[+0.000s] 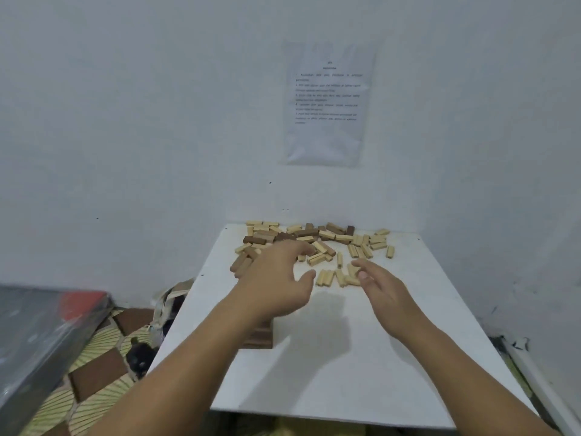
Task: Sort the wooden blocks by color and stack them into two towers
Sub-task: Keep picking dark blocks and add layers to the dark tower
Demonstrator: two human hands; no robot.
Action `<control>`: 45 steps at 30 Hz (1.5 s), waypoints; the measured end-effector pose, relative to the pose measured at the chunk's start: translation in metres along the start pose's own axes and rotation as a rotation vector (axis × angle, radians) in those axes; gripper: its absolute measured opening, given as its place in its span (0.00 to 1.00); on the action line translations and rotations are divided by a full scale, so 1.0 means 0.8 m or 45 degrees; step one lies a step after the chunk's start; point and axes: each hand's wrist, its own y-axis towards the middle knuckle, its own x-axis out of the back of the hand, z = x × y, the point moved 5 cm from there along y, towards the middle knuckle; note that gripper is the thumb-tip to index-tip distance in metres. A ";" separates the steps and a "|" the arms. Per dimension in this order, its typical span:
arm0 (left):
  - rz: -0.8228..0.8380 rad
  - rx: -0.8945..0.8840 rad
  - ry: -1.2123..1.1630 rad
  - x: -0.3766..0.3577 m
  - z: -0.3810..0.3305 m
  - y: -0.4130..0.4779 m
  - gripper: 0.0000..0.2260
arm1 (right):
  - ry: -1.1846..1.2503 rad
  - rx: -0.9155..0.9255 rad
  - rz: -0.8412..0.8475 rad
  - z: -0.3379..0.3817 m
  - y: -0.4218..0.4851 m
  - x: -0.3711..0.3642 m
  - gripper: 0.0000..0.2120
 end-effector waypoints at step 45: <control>0.363 0.254 0.472 -0.197 0.124 0.391 0.29 | -0.379 0.002 -0.022 -0.156 0.350 0.016 0.22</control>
